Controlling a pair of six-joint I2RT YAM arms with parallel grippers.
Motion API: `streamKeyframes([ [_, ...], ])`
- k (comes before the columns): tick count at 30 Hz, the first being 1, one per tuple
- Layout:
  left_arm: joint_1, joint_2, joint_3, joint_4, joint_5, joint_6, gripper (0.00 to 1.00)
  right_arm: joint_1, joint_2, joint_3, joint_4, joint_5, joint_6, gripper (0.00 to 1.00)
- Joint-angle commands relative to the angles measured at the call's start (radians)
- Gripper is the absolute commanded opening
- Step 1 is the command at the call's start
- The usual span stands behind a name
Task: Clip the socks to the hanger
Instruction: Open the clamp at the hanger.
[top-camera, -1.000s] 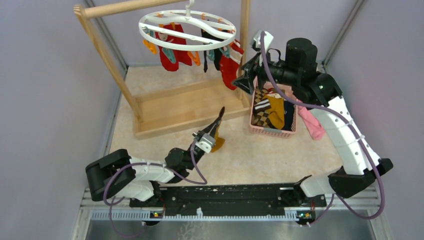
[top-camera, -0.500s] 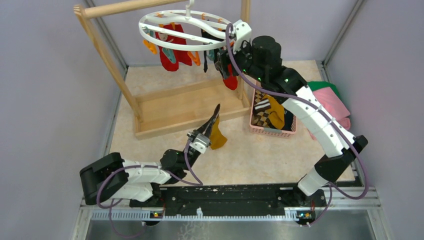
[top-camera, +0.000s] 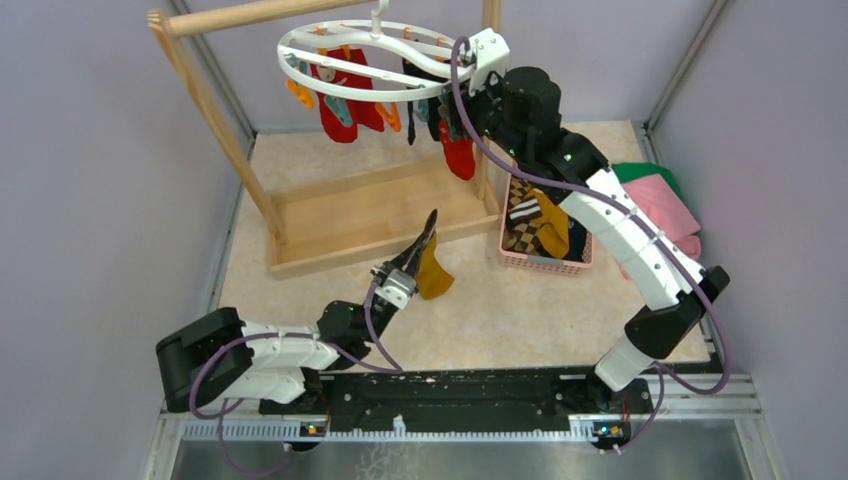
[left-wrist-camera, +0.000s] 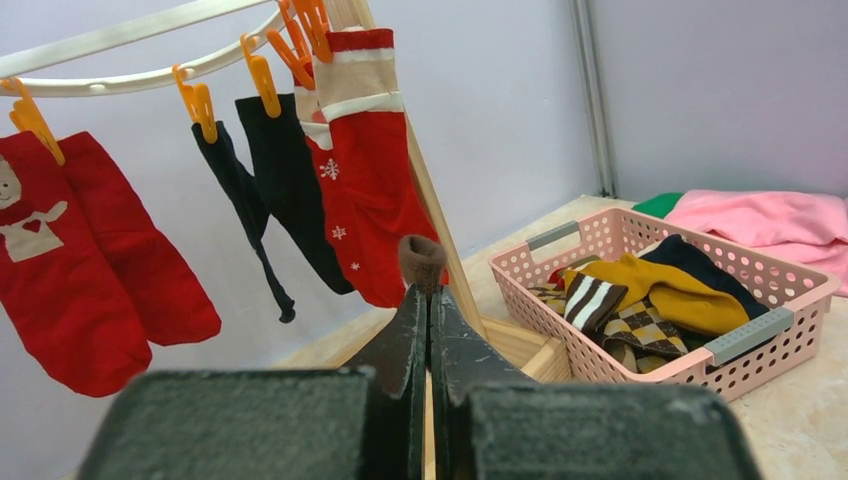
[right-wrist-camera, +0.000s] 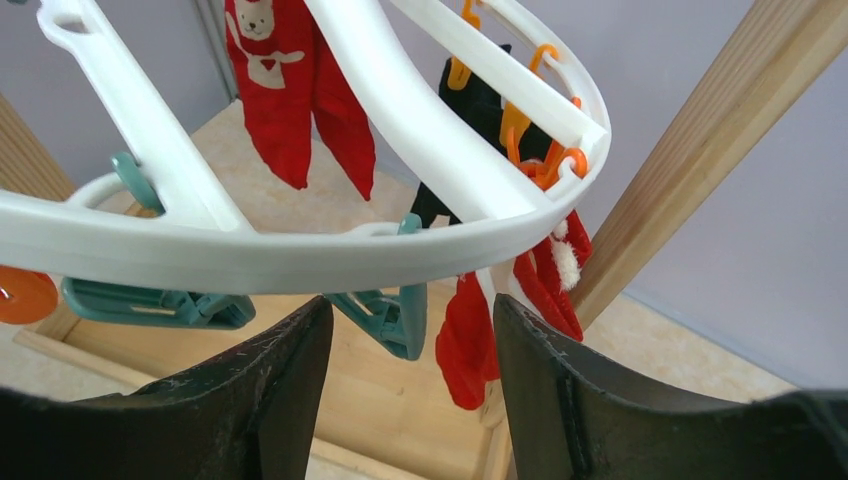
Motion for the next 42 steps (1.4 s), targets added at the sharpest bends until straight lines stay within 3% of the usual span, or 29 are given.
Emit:
streamKeyframes([
  [1, -0.004, -0.028, -0.011, 0.299, -0.014, -0.016, 0.00, 0.016, 0.015, 0.062, 0.062, -0.005, 0.012, 0.60],
  [28, -0.004, -0.056, -0.028, 0.298, -0.030, -0.034, 0.00, 0.054, 0.025, -0.022, 0.213, 0.116, -0.001, 0.56],
  [34, -0.003, -0.056, -0.028, 0.299, -0.029, -0.035, 0.00, 0.054, 0.035, -0.009, 0.218, 0.110, -0.002, 0.45],
  [42, -0.003, -0.057, -0.026, 0.299, -0.026, -0.033, 0.00, 0.055, 0.032, 0.001, 0.202, 0.094, 0.001, 0.25],
])
